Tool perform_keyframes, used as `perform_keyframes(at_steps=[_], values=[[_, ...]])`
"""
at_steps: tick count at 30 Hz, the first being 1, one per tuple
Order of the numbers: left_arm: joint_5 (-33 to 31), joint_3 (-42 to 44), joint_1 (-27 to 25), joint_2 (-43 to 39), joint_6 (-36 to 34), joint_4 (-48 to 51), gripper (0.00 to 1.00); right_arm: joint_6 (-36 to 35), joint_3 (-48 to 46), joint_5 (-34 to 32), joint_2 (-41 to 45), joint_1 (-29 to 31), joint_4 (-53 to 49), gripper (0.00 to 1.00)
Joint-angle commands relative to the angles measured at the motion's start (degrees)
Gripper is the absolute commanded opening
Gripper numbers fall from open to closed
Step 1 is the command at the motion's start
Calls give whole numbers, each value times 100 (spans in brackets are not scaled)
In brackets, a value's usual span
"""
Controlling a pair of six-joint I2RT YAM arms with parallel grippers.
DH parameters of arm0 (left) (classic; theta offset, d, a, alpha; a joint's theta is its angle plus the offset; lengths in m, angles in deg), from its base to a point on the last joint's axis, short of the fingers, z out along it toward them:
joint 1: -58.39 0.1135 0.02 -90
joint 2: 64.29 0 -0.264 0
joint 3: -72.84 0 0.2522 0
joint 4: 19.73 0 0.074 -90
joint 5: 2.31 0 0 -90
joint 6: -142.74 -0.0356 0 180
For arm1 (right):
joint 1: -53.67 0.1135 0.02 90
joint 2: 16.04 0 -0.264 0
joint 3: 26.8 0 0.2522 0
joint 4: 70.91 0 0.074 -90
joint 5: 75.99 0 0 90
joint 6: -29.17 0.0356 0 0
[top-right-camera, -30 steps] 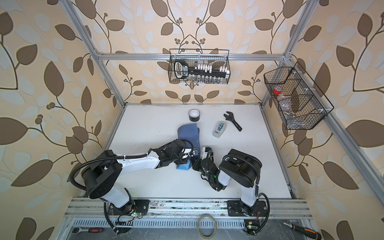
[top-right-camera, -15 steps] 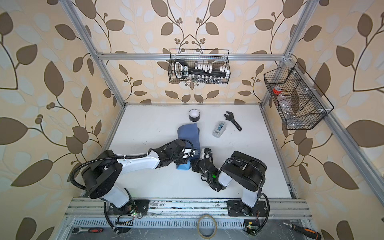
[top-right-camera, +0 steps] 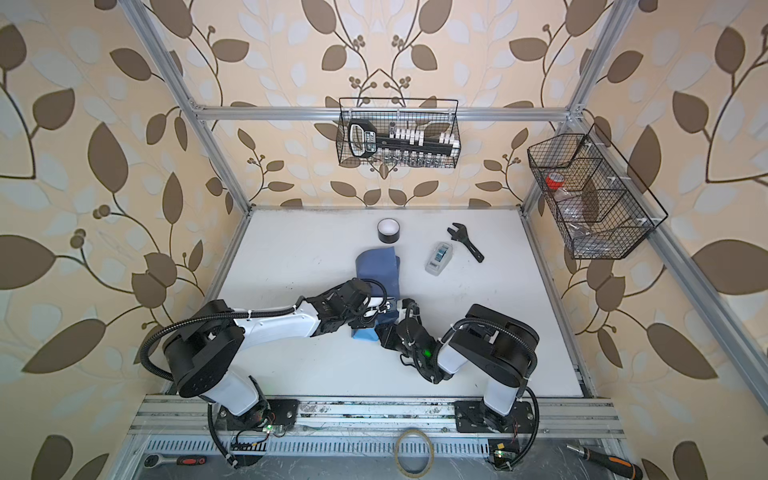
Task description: Wrap the gift box in paper
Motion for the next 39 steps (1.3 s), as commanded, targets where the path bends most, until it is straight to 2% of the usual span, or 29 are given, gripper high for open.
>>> perform_keyframes(at_steps=[1, 9, 13, 25, 32, 39], values=[[166, -50, -46, 164, -213, 391, 86, -146, -95, 266, 281, 38, -382, 21], [149, -59, -47, 163, -205, 409, 86, -499, -193, 379, 950, -198, -782, 22], [152, -59, -46, 149, -196, 409, 86, -537, -219, 332, 979, -348, -904, 22], [154, -94, -46, 199, -189, 431, 86, -653, 152, 281, 278, -560, -741, 19], [140, -102, -46, 200, -177, 453, 86, -535, 271, 305, -134, -514, -522, 18], [149, -109, -46, 213, -179, 448, 86, -478, 396, 175, -287, -354, -787, 17]])
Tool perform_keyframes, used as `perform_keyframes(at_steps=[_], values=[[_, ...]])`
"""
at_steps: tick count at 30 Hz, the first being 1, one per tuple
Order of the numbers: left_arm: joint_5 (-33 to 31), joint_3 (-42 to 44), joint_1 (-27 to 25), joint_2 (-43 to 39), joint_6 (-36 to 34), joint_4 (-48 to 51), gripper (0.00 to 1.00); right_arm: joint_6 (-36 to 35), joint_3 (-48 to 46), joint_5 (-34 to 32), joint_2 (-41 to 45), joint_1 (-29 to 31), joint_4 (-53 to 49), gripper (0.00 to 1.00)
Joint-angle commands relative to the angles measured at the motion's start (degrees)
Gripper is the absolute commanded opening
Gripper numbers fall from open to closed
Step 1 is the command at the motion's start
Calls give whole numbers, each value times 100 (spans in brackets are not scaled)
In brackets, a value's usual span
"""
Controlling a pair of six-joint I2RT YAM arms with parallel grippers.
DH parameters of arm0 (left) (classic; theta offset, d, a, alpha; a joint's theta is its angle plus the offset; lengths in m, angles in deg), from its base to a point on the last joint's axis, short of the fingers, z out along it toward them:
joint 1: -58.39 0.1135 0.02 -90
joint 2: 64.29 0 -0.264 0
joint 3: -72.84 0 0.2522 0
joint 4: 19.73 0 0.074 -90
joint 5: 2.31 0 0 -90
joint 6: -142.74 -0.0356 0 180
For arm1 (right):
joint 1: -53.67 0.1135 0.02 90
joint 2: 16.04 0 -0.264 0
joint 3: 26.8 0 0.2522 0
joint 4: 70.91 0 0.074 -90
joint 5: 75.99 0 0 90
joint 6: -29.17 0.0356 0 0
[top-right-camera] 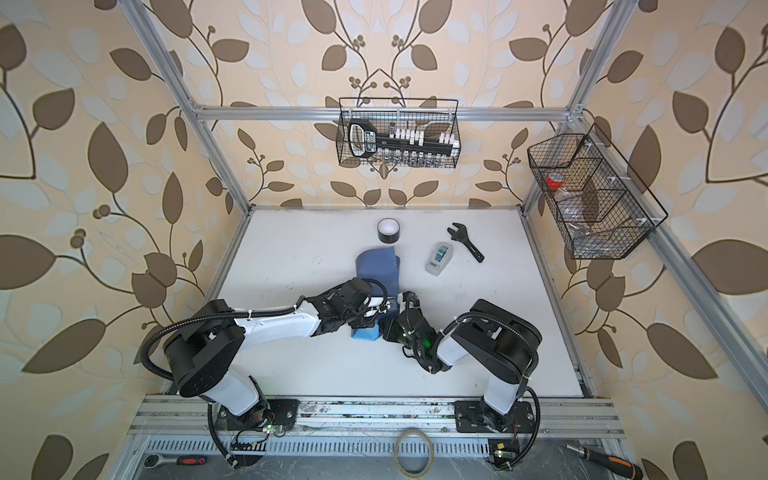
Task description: Wrap the gift box in paper
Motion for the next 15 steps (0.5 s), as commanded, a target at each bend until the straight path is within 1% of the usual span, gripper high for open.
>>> perform_keyframes(at_steps=[1, 6, 15], values=[[156, -77, -46, 200, -181, 411, 86, 99, 104, -79, -247, 125, -393, 17], [147, -68, -46, 180, -177, 411, 86, 266, 51, -50, -325, 215, -412, 16], [129, -77, -46, 173, -164, 429, 86, 355, -191, -8, 46, 328, -350, 16]])
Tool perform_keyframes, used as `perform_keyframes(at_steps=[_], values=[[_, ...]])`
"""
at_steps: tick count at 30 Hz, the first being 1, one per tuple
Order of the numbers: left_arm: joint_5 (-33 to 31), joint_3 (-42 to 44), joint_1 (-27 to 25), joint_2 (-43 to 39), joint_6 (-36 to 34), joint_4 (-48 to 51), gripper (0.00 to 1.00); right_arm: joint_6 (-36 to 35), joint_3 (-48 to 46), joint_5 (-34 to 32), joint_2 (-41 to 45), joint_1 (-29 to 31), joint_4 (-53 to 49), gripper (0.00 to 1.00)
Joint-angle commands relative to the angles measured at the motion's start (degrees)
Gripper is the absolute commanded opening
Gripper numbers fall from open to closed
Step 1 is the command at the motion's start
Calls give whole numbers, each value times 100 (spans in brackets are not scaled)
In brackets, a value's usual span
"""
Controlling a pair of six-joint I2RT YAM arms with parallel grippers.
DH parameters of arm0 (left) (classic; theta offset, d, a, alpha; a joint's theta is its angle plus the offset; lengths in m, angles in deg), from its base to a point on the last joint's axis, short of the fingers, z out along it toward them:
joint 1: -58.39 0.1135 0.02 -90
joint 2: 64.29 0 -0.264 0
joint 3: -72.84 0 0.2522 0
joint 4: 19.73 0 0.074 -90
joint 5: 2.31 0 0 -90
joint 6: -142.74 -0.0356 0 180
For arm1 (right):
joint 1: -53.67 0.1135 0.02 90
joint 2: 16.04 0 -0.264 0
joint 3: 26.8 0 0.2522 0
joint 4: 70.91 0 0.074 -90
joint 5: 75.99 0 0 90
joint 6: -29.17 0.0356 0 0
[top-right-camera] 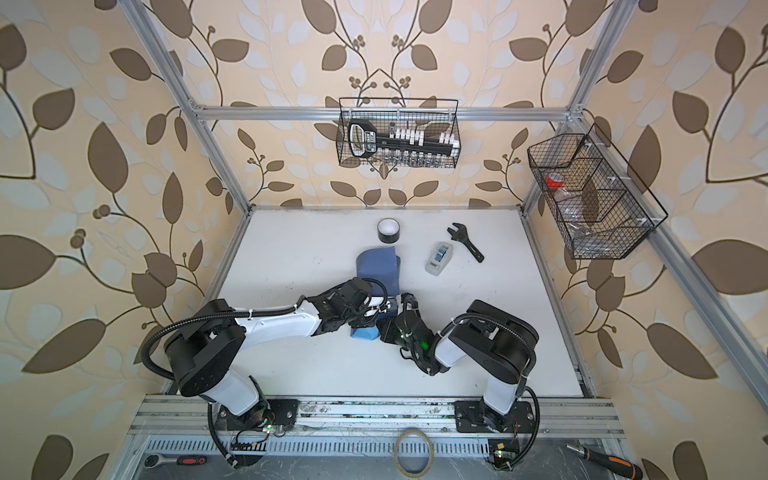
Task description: Wrap the gift box in paper
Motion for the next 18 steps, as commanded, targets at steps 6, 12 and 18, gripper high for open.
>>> perform_keyframes(at_steps=[6, 12, 18], values=[[146, -48, -50, 141, -163, 423, 86, 272, -297, 148, 99, 304, -261, 16], [144, -62, -46, 147, -163, 431, 86, 386, -352, 105, 95, 481, -201, 15], [138, -79, -46, 177, -159, 440, 86, 156, -241, 257, 416, 445, -274, 15]])
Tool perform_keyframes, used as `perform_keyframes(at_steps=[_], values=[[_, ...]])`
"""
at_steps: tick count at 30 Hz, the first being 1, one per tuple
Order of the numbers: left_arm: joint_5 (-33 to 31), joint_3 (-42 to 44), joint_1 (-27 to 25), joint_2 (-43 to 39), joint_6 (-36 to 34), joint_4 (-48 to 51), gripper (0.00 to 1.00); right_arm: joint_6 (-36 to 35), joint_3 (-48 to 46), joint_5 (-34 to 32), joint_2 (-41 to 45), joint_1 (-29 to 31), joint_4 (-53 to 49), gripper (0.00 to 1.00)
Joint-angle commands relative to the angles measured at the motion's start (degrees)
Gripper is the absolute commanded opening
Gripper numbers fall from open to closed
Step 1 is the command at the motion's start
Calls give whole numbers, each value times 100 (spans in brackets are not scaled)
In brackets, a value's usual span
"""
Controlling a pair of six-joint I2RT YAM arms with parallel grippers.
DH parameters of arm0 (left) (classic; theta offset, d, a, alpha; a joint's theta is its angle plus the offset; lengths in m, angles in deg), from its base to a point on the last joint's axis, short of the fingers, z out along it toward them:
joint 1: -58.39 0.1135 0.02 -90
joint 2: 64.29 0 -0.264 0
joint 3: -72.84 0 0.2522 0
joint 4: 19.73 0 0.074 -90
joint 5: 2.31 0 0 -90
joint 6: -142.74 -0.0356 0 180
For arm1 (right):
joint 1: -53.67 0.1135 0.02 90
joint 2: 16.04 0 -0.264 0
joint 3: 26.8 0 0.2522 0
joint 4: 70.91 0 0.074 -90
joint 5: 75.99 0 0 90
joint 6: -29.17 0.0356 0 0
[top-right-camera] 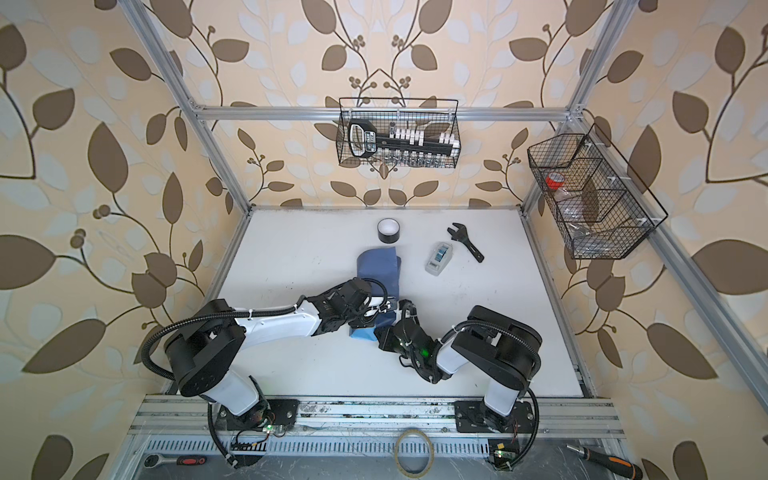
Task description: Wrap the gift box in paper
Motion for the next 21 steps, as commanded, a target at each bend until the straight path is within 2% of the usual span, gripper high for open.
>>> perform_keyframes(at_steps=[1, 9, 21], values=[[162, -66, -46, 179, -160, 407, 86, -131, -28, 361, 287, 31, -302, 15], [153, -66, -50, 154, -157, 398, 86, -496, -60, 519, 905, -438, -799, 17], [154, -75, -50, 166, -146, 398, 86, -440, 185, 576, 94, -676, -289, 16]])
